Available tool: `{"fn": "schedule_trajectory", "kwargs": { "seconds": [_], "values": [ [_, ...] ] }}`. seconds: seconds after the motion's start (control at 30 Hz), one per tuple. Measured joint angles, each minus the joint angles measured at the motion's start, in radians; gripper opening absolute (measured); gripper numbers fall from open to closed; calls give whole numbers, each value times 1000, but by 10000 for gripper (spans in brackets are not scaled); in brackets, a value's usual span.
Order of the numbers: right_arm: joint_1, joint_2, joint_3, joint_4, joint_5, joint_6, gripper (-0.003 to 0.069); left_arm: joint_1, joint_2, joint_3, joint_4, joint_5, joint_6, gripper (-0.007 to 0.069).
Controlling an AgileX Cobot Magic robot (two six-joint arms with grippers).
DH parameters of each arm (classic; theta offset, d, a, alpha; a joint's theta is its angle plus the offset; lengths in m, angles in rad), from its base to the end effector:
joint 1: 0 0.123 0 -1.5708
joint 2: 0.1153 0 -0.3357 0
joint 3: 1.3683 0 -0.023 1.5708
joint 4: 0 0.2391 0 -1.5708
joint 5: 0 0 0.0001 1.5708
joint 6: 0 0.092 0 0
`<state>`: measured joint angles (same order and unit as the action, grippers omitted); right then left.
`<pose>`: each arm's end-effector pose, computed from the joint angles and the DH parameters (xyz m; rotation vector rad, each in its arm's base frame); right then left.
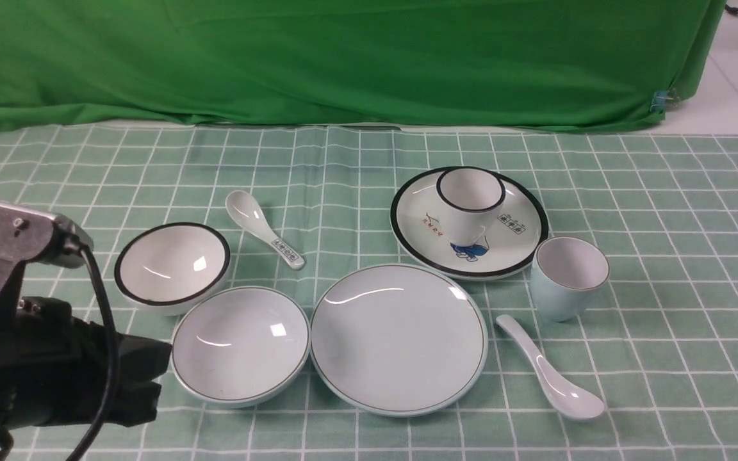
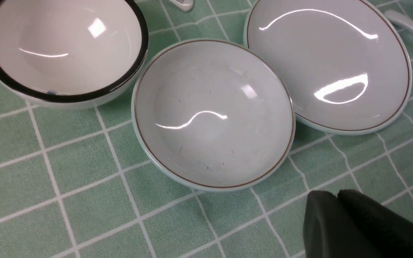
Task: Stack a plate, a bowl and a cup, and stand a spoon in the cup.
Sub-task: Use the left arm to grab a blue rice bowl
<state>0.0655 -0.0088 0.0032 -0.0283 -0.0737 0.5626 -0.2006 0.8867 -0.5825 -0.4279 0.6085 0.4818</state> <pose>-0.0071 -0.0003 0.2189 0.3288 1.3842 0.4983 0.1142 -0.0455 0.3138 0.4943 2.2942 -0.3193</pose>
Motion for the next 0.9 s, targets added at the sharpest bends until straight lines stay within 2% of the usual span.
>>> {"fn": "schedule_trajectory", "kwargs": {
  "seconds": [0.13, 0.33, 0.6, 0.73, 0.9],
  "values": [
    [79, 52, -79, 3, 108, -22, 128, 0, 8, -1, -42, 35, 68, 17],
    [266, 223, -284, 3, 341, -193, 79, -41, 83, -52, -60, 105, 145, 17],
    [530, 487, -554, 3, 688, -476, 76, -247, 302, -229, 134, 188, 148, 17],
    [637, 565, -605, 3, 748, -537, 74, -285, 439, -345, 227, 237, 108, 36],
    [699, 581, -608, 3, 769, -552, 74, -287, 620, -465, 311, 289, 100, 136]
  ]
}}
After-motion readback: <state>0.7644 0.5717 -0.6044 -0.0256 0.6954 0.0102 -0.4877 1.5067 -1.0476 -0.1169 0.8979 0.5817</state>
